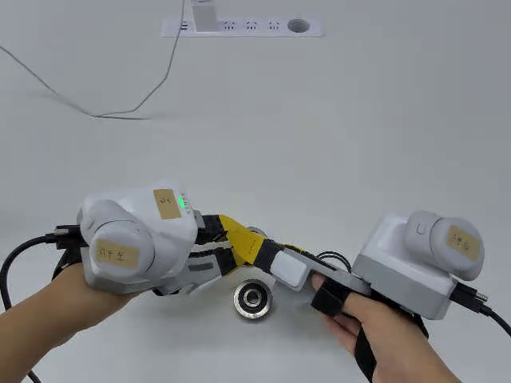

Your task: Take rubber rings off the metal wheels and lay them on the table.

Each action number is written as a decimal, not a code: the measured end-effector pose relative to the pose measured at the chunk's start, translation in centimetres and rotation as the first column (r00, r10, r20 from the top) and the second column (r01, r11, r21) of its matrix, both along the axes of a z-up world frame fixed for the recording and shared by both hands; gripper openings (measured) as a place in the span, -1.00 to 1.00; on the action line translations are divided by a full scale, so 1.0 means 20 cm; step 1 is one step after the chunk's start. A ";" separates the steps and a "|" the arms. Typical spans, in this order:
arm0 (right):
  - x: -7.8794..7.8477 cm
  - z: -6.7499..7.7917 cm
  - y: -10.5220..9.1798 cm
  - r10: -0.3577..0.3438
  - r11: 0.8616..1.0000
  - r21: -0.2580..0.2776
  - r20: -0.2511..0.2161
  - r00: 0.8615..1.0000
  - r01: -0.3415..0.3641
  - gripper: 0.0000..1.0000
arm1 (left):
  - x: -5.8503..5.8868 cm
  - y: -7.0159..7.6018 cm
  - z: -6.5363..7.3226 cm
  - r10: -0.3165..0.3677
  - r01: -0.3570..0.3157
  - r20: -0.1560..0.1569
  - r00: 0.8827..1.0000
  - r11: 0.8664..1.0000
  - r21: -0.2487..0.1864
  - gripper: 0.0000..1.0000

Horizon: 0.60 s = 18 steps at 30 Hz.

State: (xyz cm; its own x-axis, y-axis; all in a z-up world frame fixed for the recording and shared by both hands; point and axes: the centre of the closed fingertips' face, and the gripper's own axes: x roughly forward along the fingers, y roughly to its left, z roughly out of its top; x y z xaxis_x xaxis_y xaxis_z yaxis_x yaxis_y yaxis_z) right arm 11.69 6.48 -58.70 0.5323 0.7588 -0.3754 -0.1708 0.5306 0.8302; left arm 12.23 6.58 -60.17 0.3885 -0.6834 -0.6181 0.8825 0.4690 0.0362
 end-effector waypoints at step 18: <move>-0.03 0.01 0.02 0.014 1.000 0.008 -0.018 1.000 -0.013 0.01 | 0.00 0.00 0.00 0.000 0.000 0.001 1.000 1.000 0.002 -0.74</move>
